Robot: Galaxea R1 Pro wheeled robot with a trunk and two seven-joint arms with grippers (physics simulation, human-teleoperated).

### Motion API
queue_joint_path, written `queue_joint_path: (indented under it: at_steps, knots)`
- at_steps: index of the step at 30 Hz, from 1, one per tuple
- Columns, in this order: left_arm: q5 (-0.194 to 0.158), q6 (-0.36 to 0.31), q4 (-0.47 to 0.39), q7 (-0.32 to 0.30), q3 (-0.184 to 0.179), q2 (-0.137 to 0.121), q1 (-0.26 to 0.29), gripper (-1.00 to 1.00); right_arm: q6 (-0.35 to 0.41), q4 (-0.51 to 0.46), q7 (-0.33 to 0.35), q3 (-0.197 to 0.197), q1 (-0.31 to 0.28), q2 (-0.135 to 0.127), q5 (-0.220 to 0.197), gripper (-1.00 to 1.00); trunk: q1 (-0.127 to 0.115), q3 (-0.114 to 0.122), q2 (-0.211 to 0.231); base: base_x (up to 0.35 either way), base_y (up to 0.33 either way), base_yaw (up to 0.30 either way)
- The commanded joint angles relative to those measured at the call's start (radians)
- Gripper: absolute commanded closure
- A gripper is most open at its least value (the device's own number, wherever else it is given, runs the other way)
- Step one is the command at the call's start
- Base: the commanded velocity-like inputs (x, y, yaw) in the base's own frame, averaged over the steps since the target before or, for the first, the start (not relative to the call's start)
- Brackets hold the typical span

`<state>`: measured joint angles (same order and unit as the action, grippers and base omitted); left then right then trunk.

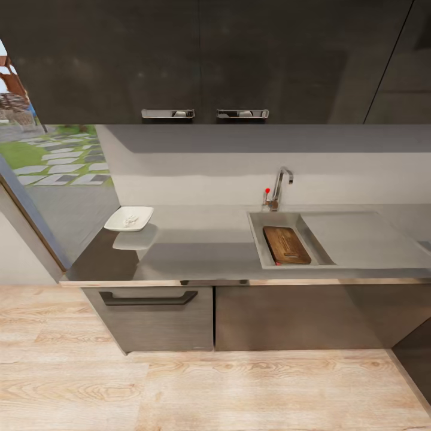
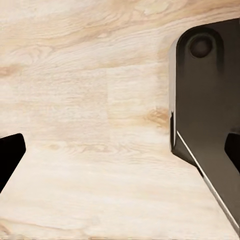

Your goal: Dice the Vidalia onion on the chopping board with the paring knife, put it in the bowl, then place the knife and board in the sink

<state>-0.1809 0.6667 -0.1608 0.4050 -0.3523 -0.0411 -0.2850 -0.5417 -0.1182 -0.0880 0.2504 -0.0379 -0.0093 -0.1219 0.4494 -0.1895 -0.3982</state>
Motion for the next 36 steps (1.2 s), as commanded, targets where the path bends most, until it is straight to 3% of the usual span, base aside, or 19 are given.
queue_joint_path:
  at_steps: [1,9,36]
  knots:
    - [-0.008,0.001,0.011,0.004,-0.01,-0.001,0.0,-1.0,-0.003,0.0,-0.002,0.009,0.0,0.0,-0.01,-1.0,0.001,-0.002,-0.002,0.0,0.0,0.0]
    - [-0.008,-0.001,0.085,0.005,-0.009,-0.001,0.0,-1.0,-0.003,0.0,-0.002,0.009,0.0,0.0,-0.01,-1.0,0.001,-0.002,-0.002,0.0,0.0,0.0]
    - [-0.008,0.0,0.09,0.005,-0.008,0.0,0.0,-1.0,-0.003,0.0,-0.002,0.009,0.0,0.0,-0.01,-1.0,0.001,-0.002,-0.002,0.0,0.0,0.0]
